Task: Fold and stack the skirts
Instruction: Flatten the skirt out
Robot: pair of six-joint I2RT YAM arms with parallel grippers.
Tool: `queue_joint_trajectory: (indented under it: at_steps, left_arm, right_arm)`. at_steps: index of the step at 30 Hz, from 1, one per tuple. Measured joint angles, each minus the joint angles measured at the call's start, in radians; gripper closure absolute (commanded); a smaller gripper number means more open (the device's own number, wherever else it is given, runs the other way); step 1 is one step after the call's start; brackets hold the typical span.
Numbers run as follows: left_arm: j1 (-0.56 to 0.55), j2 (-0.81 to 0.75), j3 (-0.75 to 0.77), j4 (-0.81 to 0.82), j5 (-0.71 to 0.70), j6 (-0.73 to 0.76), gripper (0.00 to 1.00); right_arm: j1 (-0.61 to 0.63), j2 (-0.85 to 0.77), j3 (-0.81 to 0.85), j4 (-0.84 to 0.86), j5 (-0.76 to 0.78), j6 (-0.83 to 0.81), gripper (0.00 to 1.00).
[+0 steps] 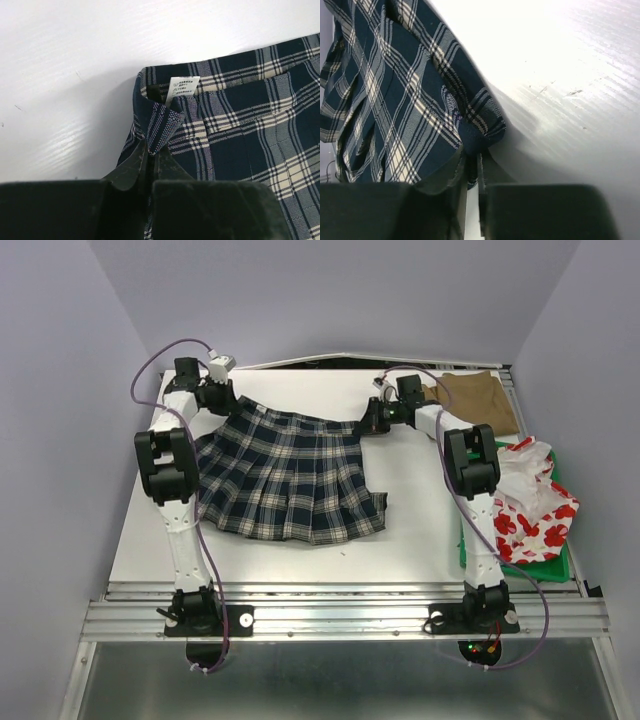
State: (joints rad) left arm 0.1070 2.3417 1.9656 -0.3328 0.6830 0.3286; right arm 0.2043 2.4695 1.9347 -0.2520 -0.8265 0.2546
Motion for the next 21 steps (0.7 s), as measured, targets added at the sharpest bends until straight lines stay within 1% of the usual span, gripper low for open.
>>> queue_joint_trajectory:
  at_steps: [7,11,14,15,16,18,20,21]
  left_arm:
    - [0.048,-0.010,0.000,-0.018,0.106,-0.020,1.00]
    - [0.086,-0.098,-0.003,-0.097,0.180,0.004,1.00]
    - [0.093,-0.266,-0.048,-0.095,0.187,0.028,1.00]
    - [0.093,-0.360,-0.097,-0.056,0.185,0.024,1.00]
    - [0.093,-0.437,-0.143,-0.022,0.184,0.018,1.00]
    - [0.096,-0.656,-0.280,0.091,0.182,-0.012,1.00]
    - [0.098,-0.864,-0.373,0.209,0.181,-0.040,1.00]
    - [0.098,-0.922,-0.405,0.262,0.179,-0.047,1.00]
  right_arm:
    - [0.000,-0.016,-0.012,0.026,0.035,-0.016,0.99]
    - [0.000,-0.128,-0.058,0.023,0.061,-0.046,0.99]
    - [0.000,-0.275,-0.063,0.018,0.090,-0.071,0.99]
    - [0.000,-0.357,-0.053,0.019,0.106,-0.081,0.99]
    - [0.000,-0.404,-0.040,0.020,0.122,-0.090,0.99]
    - [0.000,-0.501,-0.011,0.033,0.161,-0.108,0.99]
    - [0.001,-0.626,0.009,0.066,0.195,-0.127,0.99]
    - [0.001,-0.681,0.007,0.085,0.215,-0.137,0.99]
